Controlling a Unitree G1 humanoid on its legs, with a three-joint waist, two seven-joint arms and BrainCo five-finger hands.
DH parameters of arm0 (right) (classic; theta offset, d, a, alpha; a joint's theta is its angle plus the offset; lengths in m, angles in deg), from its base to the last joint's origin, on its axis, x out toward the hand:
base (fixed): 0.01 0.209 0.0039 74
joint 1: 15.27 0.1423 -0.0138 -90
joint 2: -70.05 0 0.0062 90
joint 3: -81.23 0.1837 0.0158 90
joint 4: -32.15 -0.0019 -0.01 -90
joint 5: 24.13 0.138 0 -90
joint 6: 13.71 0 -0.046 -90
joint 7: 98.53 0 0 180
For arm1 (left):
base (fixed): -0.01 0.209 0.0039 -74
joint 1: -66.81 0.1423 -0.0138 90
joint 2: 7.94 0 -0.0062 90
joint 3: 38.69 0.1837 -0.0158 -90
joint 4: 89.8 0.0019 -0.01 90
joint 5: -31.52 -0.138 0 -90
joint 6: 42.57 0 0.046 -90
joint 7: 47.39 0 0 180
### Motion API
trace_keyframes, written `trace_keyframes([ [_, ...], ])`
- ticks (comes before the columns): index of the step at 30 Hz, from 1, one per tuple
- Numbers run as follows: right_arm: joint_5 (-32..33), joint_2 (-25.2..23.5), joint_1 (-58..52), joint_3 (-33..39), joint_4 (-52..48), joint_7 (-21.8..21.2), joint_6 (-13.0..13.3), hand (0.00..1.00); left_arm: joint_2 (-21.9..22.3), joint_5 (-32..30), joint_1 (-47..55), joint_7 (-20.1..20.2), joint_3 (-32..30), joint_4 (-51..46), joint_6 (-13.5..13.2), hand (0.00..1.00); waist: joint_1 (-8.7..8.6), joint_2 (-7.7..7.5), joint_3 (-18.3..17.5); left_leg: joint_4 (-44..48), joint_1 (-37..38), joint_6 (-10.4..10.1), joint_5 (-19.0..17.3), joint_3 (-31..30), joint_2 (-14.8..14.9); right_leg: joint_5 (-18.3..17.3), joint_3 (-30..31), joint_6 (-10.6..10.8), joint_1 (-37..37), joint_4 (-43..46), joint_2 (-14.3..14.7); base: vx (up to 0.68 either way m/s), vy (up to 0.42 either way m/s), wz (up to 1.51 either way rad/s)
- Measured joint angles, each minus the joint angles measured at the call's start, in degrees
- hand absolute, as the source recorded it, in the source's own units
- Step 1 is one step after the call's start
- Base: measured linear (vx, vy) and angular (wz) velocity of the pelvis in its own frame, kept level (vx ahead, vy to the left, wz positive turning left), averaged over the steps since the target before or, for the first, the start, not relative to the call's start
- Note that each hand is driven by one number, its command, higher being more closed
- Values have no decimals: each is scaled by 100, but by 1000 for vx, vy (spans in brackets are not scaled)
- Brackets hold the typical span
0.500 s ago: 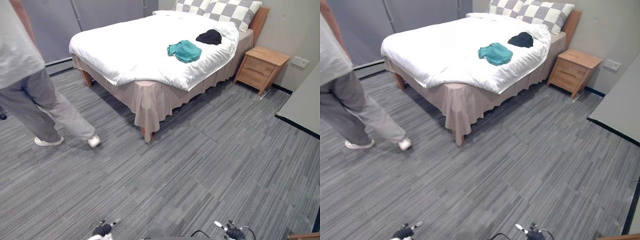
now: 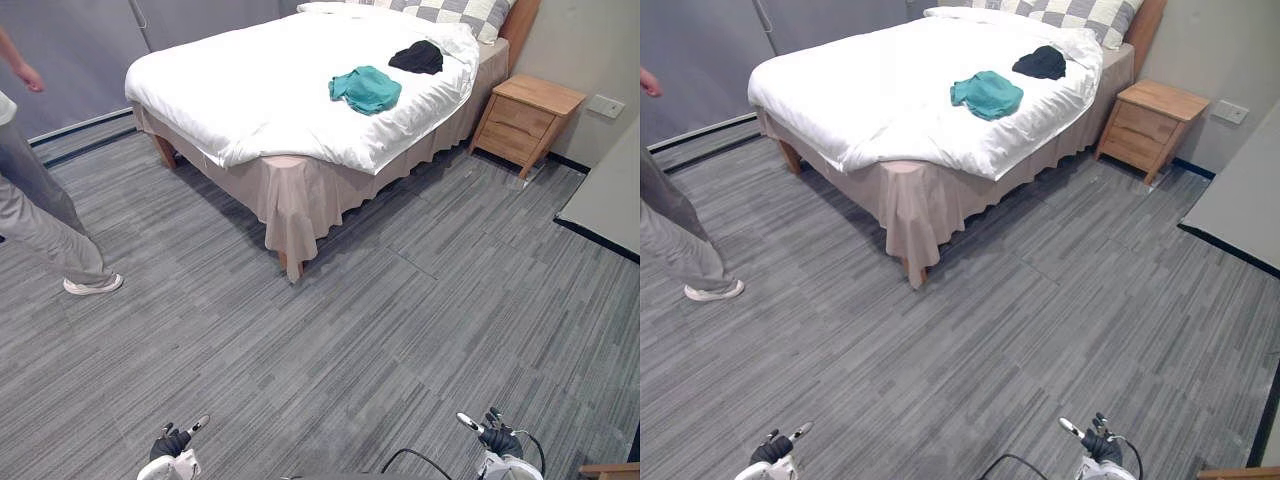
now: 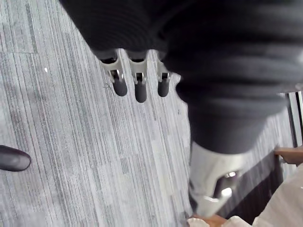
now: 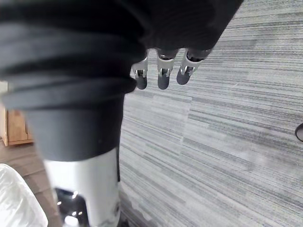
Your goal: Tidy the bed and pick cloth on bed and put in laundry
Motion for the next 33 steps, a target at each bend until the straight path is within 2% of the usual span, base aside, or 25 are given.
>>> trace_keyframes([
  [8, -5, -150, -120, -60, -3, 23, -9, 0, 29, -9, -5, 4, 406, 0, -9, 0, -5, 21, 33, 26, -1, -31, -21, 129, 60, -35, 17, -42, -59, 161, 43, -53, -38, -5],
  [14, -3, -228, -247, -118, -3, 52, -5, 0, 22, 1, -9, 9, 604, -1, -45, 0, -22, -32, 112, 42, 11, -20, -28, 157, 47, -449, 32, -91, -382, 941, -1, -56, -32, -1],
  [16, -6, -287, -241, -123, -4, 53, -7, 0, 15, 9, -25, 8, 677, -3, -44, 0, -14, -108, 201, 145, 12, 28, -145, 206, -39, -870, 10, 61, -709, 1716, -153, -54, -47, -6],
  [17, -7, -298, -245, -189, -3, 62, -13, 0, 22, 34, -31, 13, 765, 5, -35, 0, -45, -180, 303, 203, 11, 56, -283, 228, -89, -1011, -69, 240, -1091, 2527, -264, -73, -53, -26],
  [18, -9, -344, -171, -306, 2, 51, -24, 0, -5, 146, -14, 17, 784, 27, -34, 0, -24, -141, 372, 312, 25, 93, -358, 293, -82, -965, -258, 246, -1554, 3523, -422, -65, -43, -28],
  [19, -8, -357, -157, -316, 5, 46, -25, 0, -11, 169, -18, 18, 787, 27, -35, 0, -28, -164, 394, 341, 43, 118, -361, 293, -73, -967, -285, 267, -1623, 3690, -460, -5, -34, -10],
  [20, -6, -374, -166, -382, 57, 5, -47, 0, -36, 228, -31, 24, 804, 23, -50, 0, -99, -189, 508, 412, 208, 125, -410, 282, -25, -1185, -425, 196, -1770, 4096, -613, 80, -35, 6],
  [22, 4, -356, -163, -474, 177, -79, -68, 0, -64, 228, -45, 44, 806, 24, -62, 0, -133, -102, 577, 646, 206, -3, -589, 263, 227, -1336, -433, 241, -1951, 3930, -633, 122, -80, 3],
  [23, 13, -362, -145, -511, 240, -145, -76, 0, -106, 227, -92, 117, 806, 25, -64, 0, -148, -63, 627, 761, 195, -140, -694, 238, 468, -1285, -422, 262, -2064, 3528, -581, 169, -187, 6],
  [25, 62, -383, -153, -507, 229, -174, -76, 0, -162, 213, -187, 217, 786, 34, -66, 0, -164, -39, 688, 852, 200, -386, -843, 210, 818, -747, -335, 343, -2241, 2438, -599, 301, -320, 1],
  [26, 131, -383, -199, -494, 187, -174, -78, 0, -178, 211, -237, 306, 700, 49, -65, 0, -157, -65, 700, 933, 203, -575, -959, 227, 963, -213, -166, 361, -2286, 1635, -708, 339, -337, -9],
  [27, 144, -392, -281, -468, 113, -167, -100, 0, -166, 213, -257, 374, 590, 41, -64, 0, -153, -90, 734, 1039, 279, -735, -1083, 272, 1073, 313, -219, 482, -2281, 1515, -790, 424, -396, -20],
  [28, 238, -426, -341, -451, -154, -163, -138, 0, -66, 214, -296, 418, 424, 16, -51, 0, -154, 49, 917, 1223, 533, -845, -1237, 467, 1357, 446, -505, 168, -2235, 2010, -647, 427, -392, -16],
  [29, 252, -428, -374, -420, -259, -168, -146, 0, -40, 213, -304, 461, 396, 3, -42, 0, -176, 111, 955, 1340, 567, -838, -1239, 534, 1448, 150, -505, 129, -2326, 2347, -599, 469, -456, -9],
  [30, 297, -423, -480, -385, -496, -190, -226, 0, -17, 211, -284, 502, 371, -177, -52, 0, -209, 106, 959, 1588, 602, -840, -1205, 618, 1553, -418, -514, 49, -2545, 3156, -607, 396, -426, 10],
  [31, 355, -428, -573, -377, -660, -206, -304, 0, 85, 210, -266, 500, 312, -310, -69, 0, -225, 178, 912, 1749, 615, -884, -1159, 518, 1684, -792, -618, -59, -2586, 3536, -579, 409, -428, 18],
  [32, 473, -421, -600, -332, -694, -228, -375, 0, 223, 197, -216, 511, 238, -432, -93, 0, -259, 232, 825, 1924, 575, -761, -1064, 355, 1821, -1034, -742, -164, -2553, 3636, -497, 291, -283, 18],
  [33, 475, -429, -590, -289, -690, -236, -421, 0, 284, 162, -192, 526, 223, -490, -110, 0, -253, 278, 787, 2166, 499, -623, -975, 280, 1873, -1124, -768, -202, -2480, 3629, -450, 311, -279, 14],
])
